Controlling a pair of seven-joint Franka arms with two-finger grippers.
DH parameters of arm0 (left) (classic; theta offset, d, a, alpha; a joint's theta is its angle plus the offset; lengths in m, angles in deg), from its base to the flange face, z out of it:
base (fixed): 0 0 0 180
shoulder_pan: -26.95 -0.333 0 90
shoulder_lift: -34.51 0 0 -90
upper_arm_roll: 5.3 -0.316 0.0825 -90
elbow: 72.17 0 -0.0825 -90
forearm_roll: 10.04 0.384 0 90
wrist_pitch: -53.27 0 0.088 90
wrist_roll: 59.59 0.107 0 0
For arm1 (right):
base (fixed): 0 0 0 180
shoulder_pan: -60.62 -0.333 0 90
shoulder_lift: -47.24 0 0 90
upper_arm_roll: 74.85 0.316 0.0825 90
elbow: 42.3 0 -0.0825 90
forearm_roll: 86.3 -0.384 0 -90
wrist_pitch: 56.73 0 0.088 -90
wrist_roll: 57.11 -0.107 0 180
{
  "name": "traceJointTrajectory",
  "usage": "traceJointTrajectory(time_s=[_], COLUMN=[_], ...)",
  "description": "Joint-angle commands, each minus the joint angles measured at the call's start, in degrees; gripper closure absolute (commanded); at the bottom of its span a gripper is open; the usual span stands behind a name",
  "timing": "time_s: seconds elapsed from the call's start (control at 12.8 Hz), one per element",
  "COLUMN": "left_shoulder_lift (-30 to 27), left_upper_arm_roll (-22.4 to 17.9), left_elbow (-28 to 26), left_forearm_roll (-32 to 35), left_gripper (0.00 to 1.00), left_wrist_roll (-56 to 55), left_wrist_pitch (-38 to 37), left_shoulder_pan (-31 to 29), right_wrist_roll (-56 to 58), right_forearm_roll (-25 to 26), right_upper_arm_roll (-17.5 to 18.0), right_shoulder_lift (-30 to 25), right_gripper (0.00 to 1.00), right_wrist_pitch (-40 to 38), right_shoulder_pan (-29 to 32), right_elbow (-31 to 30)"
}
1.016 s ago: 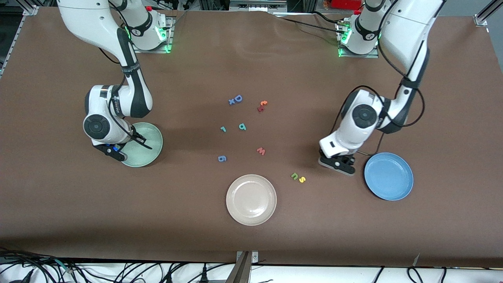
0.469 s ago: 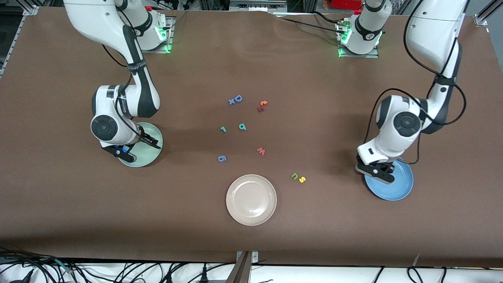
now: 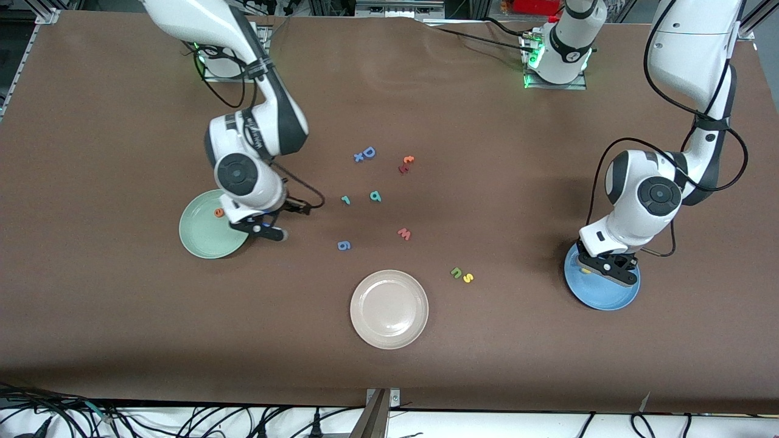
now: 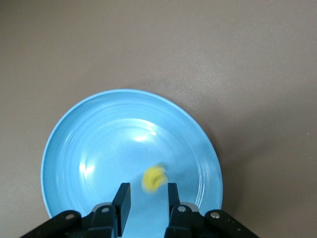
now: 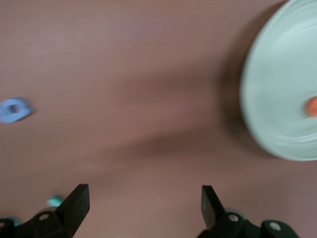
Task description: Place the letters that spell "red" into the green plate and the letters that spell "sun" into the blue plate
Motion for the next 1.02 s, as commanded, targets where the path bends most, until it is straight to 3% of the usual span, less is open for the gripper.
traceJointTrajectory(time_s=[0.0,0.16,0.39,0.63,0.78,0.94], left_shoulder_lift=[-0.34,-0.6,-0.95,-0.43,0.97,3.08], left_upper_arm_roll=[-0.73,-0.47,1.81,2.95,5.5,5.51], left_elbow=[-0.28,-0.28,-0.19,1.12,3.31,6.12], left_forearm_roll=[-1.81,-1.98,-15.21,-18.68,-18.68,-18.42], left_gripper=[0.0,0.0,0.0,0.0,0.0,0.0], left_wrist_roll=[2.73,1.94,0.54,-8.57,-17.61,-25.8], left_wrist_pitch=[-0.41,-0.41,-0.93,-0.85,-0.76,-0.58], left_shoulder_pan=[0.16,0.33,2.7,6.73,8.67,11.74], right_wrist_roll=[-10.04,-19.55,-23.01,-23.02,-23.1,-23.1], right_forearm_roll=[-1.01,-0.92,-0.83,-0.83,-0.74,-0.74], right_upper_arm_roll=[5.33,7.55,7.47,7.38,7.12,7.11], right_shoulder_lift=[3.5,6.22,9.31,9.49,9.14,9.31], right_gripper=[0.0,0.01,0.05,0.29,0.32,0.4], right_wrist_pitch=[6.7,12.68,16.22,16.05,15.96,15.96], right_shoulder_pan=[0.02,-2.16,-5.42,-5.43,-5.51,-5.51], right_elbow=[0.87,0.78,0.43,0.08,0.08,-0.19])
